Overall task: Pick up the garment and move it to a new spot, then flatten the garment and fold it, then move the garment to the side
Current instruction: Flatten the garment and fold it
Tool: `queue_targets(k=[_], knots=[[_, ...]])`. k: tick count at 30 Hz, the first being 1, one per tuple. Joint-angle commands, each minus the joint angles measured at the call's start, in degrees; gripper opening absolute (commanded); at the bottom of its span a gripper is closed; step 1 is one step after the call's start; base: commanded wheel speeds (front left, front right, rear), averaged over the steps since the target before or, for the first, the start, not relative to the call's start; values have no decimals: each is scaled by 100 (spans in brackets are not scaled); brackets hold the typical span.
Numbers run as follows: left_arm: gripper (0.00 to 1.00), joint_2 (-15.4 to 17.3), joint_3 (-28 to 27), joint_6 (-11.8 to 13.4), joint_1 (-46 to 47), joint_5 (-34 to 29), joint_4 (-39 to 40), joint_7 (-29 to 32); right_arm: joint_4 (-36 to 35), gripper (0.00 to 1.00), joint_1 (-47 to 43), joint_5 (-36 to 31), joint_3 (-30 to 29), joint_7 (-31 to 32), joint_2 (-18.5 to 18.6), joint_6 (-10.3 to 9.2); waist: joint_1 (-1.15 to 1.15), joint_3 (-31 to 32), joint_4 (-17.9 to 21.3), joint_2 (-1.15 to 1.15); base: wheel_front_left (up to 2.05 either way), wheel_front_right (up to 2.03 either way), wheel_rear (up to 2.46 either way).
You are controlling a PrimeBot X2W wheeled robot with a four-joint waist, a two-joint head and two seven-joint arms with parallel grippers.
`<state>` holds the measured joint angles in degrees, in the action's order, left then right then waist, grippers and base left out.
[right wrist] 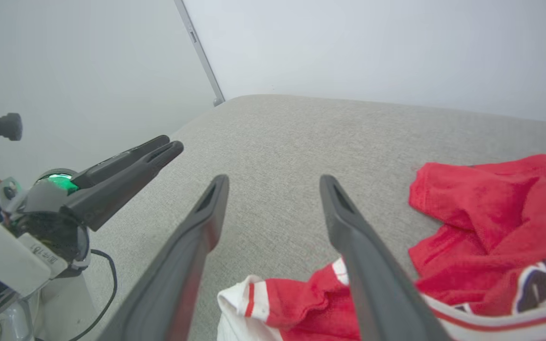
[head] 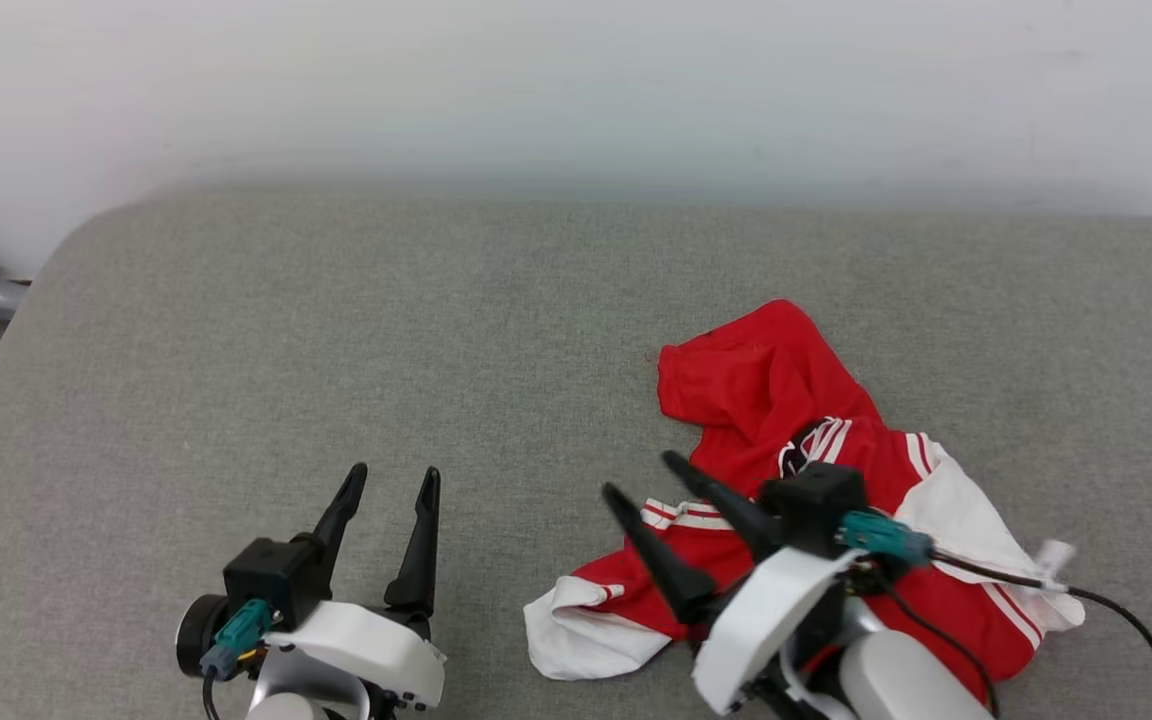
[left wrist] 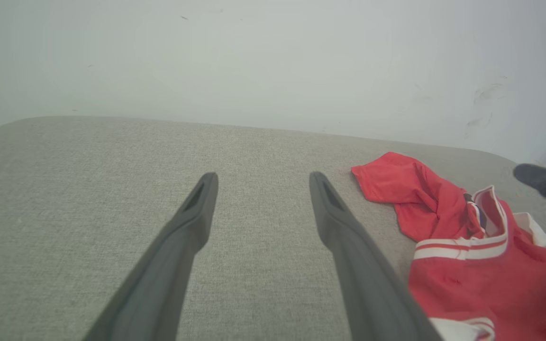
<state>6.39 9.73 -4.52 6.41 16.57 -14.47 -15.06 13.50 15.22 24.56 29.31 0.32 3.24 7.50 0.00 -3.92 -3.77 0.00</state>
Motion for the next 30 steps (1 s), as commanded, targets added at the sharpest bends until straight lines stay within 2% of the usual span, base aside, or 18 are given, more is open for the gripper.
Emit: queue_targets(k=[1,9,12,16,19,22,25,30], knots=[[100,-16,-5,19,-57,-31,-2,-13,-52,100,-102,-77,-90,-5,35,-2,0,60,31,0,0,0,0],[100,27,1,59,-151,-32,18,-13,-826,100,-863,-724,-1850,393,-8,-2,0,215,129,0,0,0,0],[100,43,-5,54,-167,-25,34,-12,-1034,100,-1127,-896,-2546,774,-2,-2,0,232,160,0,0,0,0],[100,47,-16,55,-152,-12,67,-13,-1075,100,-1345,-990,-3243,1601,213,-2,0,215,208,0,0,0,0],[100,54,-27,67,-136,-11,100,-12,-1024,100,-1332,-920,-3331,2391,410,-2,0,165,264,0,0,0,0],[100,66,-14,44,-55,-6,113,-12,-982,100,-1159,-874,-3134,3060,649,-2,0,91,284,0,0,0,0],[100,71,-11,30,18,-11,140,-13,-976,100,-937,-814,-2849,3357,827,-2,0,-19,279,0,0,0,0],[100,86,-11,19,112,-24,213,-12,-640,100,-440,-728,-2377,3493,1028,-2,0,-251,235,0,0,0,0]])
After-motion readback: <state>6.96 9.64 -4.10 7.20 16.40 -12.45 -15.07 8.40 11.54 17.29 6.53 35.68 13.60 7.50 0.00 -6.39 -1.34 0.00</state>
